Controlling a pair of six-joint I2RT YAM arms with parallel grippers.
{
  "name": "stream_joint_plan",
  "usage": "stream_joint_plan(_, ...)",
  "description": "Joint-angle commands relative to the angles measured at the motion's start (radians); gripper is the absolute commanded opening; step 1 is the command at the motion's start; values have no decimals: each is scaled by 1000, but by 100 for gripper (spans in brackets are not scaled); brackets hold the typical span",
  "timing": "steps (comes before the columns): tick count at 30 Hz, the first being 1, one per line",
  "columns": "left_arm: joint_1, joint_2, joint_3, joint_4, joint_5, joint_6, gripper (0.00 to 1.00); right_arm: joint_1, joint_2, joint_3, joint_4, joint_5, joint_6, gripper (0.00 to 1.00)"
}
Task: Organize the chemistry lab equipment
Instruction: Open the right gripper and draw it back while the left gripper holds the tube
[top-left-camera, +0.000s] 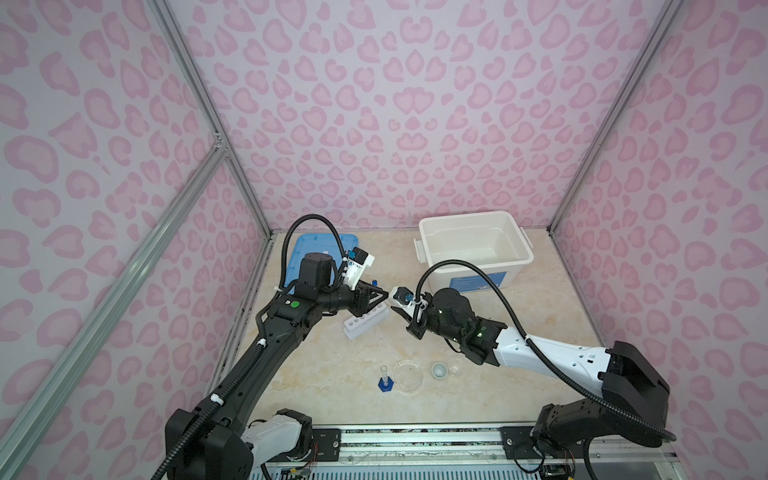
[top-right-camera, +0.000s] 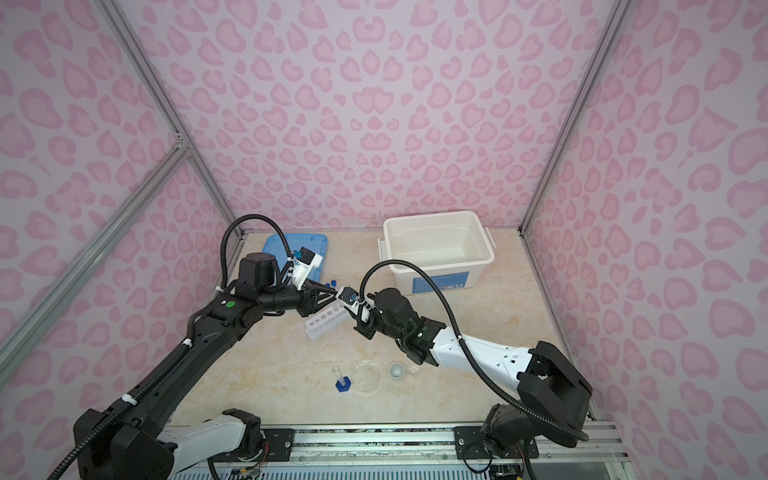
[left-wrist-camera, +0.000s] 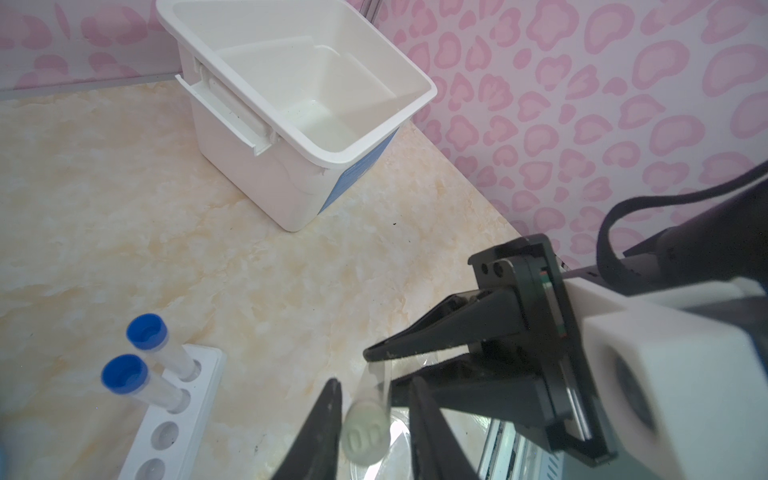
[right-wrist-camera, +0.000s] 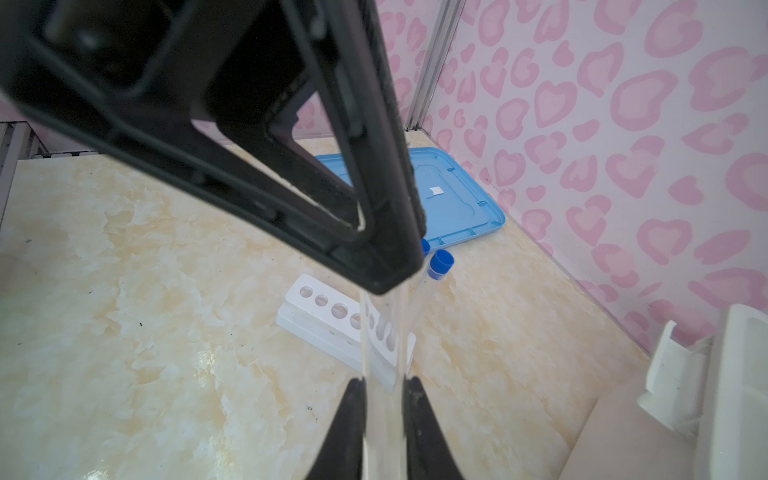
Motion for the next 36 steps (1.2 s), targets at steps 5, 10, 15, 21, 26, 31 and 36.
stream_joint_plan(5, 0, 3, 4, 31, 16, 9, 28, 1, 5, 10, 29, -4, -7, 17)
stream_joint_plan(10, 0, 6, 5, 30, 15, 8, 25, 1, 7, 10, 31, -6, -8, 17)
stream_joint_plan(15, 0, 3, 4, 30, 9, 9, 22, 2, 9, 7, 32, -6, -5, 17)
stream_joint_plan(21, 0, -11, -2, 41, -9, 5, 21, 3, 12, 2, 39, -6, -2, 17)
stream_joint_plan(26, 1, -19, -4, 40, -18, 4, 18, 4, 15, 3, 42, -4, 2, 16)
stream_joint_plan(31, 0, -31, -6, 42, -40, 1, 14, 3, 15, 1, 46, 0, 4, 17)
stream_joint_plan(36, 1, -37, -10, 39, -51, 2, 13, 5, 17, -2, 51, 2, 11, 20)
